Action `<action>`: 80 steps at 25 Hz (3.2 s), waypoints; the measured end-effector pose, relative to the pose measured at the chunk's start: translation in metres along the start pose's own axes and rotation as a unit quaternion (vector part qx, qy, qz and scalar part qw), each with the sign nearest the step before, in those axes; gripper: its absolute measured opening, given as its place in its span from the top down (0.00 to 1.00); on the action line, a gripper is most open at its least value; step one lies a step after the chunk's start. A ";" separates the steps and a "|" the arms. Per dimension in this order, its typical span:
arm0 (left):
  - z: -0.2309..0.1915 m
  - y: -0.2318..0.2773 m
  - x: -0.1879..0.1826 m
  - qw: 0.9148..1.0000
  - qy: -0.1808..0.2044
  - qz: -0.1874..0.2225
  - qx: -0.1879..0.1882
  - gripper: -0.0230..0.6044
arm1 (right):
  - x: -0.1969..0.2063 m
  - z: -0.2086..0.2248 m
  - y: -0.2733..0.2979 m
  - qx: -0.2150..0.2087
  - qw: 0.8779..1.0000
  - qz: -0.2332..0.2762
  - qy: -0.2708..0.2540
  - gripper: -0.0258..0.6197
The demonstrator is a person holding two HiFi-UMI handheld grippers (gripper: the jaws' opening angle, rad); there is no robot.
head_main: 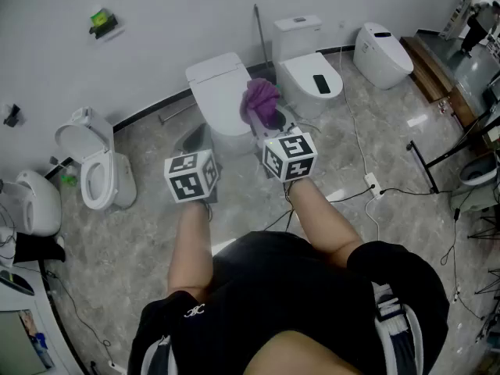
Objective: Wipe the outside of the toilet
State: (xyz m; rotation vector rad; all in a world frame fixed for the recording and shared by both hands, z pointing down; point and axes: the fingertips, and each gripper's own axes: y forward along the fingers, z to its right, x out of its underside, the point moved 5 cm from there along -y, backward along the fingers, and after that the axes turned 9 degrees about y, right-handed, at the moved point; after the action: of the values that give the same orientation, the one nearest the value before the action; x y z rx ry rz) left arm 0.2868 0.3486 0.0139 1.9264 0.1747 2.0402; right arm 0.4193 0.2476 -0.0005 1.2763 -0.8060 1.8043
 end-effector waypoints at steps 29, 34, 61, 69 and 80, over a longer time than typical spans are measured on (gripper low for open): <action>-0.079 -0.050 0.044 1.000 -0.017 -0.004 0.017 0.95 | 0.036 -0.093 0.019 0.005 1.000 0.006 -0.003 0.83; -0.079 -0.049 0.054 1.000 -0.020 -0.008 0.020 0.95 | 0.045 -0.089 0.019 0.012 1.000 0.000 -0.002 0.83; -0.126 0.240 -0.025 0.999 -0.003 -0.041 -0.028 0.95 | 0.024 0.117 0.256 -0.068 0.997 -0.041 -0.024 0.83; -0.131 0.340 -0.052 0.997 -0.020 -0.049 -0.059 0.95 | 0.012 0.195 0.330 -0.105 0.992 -0.067 -0.036 0.83; -0.151 0.388 -0.051 0.991 -0.041 -0.086 -0.093 0.95 | 0.031 0.232 0.393 -0.139 0.985 -0.103 -0.003 0.83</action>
State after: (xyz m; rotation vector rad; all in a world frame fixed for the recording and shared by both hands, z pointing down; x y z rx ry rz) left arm 0.0804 -0.0119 0.0739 1.8092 0.1215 1.7961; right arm 0.1830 -0.1365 0.0731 1.1374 -0.8622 1.4678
